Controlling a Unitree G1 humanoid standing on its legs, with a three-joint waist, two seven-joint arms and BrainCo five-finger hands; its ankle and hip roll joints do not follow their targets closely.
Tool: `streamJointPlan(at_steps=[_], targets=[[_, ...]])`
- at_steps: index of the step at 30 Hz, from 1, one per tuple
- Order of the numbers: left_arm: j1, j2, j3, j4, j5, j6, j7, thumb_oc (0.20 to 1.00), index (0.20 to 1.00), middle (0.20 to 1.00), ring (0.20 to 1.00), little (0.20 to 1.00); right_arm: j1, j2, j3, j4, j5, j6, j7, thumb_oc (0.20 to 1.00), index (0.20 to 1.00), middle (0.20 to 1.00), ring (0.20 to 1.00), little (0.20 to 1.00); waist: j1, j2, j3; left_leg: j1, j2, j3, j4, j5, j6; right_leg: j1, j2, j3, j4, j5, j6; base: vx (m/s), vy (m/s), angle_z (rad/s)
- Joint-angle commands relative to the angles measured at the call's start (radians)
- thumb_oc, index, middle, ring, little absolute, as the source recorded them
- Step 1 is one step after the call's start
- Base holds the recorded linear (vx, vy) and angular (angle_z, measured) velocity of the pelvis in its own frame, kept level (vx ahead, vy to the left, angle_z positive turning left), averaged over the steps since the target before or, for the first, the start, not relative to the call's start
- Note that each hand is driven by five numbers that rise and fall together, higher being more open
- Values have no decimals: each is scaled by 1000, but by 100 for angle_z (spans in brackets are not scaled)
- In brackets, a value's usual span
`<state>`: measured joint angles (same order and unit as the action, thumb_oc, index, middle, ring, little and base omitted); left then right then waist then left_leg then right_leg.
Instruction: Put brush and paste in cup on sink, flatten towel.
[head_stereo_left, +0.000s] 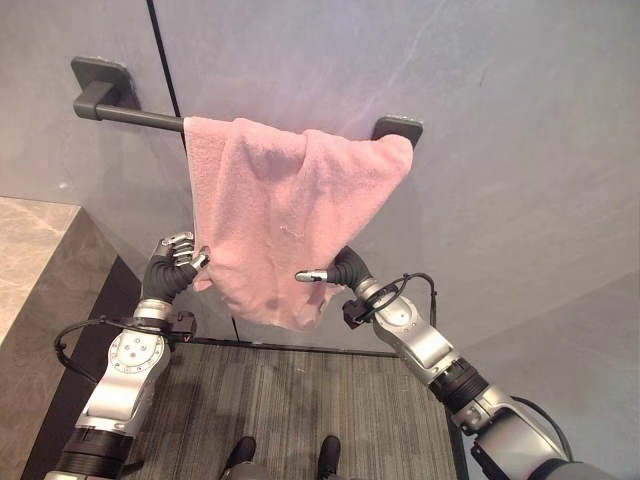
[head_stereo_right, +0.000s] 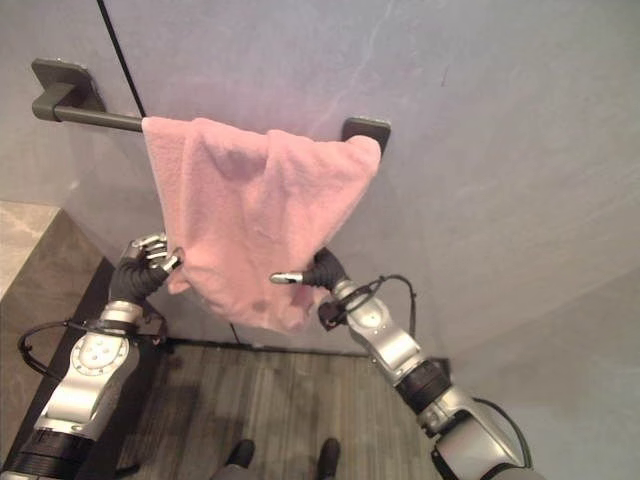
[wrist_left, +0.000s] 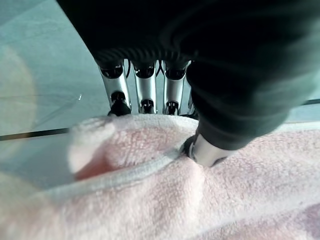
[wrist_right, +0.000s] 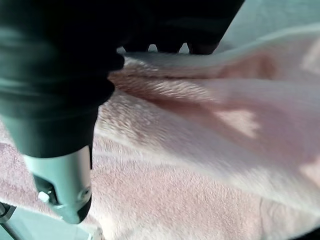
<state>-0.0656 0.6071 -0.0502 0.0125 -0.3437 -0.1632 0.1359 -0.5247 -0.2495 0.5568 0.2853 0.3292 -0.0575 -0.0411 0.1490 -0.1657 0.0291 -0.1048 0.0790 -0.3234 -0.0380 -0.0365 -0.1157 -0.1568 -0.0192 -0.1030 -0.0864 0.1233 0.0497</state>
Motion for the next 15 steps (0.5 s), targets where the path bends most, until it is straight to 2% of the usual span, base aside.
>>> streamJointPlan(at_steps=[1,6,15], targets=[[52,25,3,17,23,23,11,200,200,200,200,200,-53,-17,-78,-92,-84,-26,-26,1000,1000,1000,1000,1000,4,-29,8,-4,-17,-13,-49,31,82,60,-83,-22,-1,-75,80,0,0,0],[60,12,54,0,30,21,27,200,200,200,200,200,3,-79,-185,-93,-256,0,-82,1000,1000,1000,1000,1000,-15,-21,-3,9,-10,-11,-49,21,83,70,-80,-20,-1,-82,79,17,4,0],[81,10,90,-13,2,23,27,200,200,200,200,200,-51,-85,-169,23,-257,55,-71,1000,1000,1000,1000,1000,-13,-17,-5,18,-6,-1,-49,18,83,75,-78,-18,-1,-86,79,5,0,-2]])
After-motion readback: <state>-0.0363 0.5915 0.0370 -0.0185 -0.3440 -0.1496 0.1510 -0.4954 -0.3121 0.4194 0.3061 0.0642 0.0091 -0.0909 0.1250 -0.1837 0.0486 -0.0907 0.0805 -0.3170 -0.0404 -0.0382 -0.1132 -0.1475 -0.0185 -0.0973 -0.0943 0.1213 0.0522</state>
